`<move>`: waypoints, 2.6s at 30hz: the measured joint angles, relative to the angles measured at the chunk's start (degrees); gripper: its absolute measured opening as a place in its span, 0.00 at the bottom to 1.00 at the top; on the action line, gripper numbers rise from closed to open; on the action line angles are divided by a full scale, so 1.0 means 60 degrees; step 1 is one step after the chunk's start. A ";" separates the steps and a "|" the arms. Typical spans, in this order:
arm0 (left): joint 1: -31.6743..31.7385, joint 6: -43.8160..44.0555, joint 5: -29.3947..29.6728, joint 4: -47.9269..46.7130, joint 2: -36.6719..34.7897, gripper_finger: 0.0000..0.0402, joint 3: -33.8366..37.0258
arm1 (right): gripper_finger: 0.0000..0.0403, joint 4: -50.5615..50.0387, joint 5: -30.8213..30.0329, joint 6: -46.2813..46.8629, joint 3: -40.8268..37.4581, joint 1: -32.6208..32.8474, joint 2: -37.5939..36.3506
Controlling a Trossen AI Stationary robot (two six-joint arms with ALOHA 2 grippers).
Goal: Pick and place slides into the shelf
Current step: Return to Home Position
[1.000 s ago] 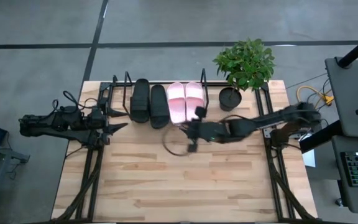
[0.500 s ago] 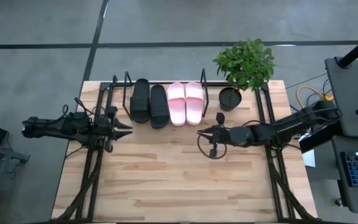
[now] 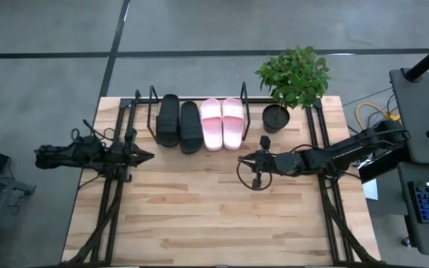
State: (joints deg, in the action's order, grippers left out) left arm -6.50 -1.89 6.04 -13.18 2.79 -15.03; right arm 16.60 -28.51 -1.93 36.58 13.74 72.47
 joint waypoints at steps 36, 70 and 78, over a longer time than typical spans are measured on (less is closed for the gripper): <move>-0.0047 -0.0730 0.1072 0.2305 -0.0192 0.00 0.2196 | 0.04 0.7184 0.4840 -0.0251 -0.4334 -0.3061 -0.0227; -0.0044 -0.0495 0.1625 0.2202 -0.0198 0.00 0.2207 | 0.04 0.0607 0.6895 -0.0920 -0.5298 -0.5294 -0.7104; -0.0044 -0.0484 0.1714 0.2168 -0.0198 0.00 0.2207 | 0.04 0.1084 0.8156 -0.0447 -0.5996 -0.5294 -0.7865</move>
State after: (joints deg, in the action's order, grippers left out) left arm -6.76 -4.80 16.33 -0.17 1.61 -1.78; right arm 23.10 20.42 -4.61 0.60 -18.02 25.28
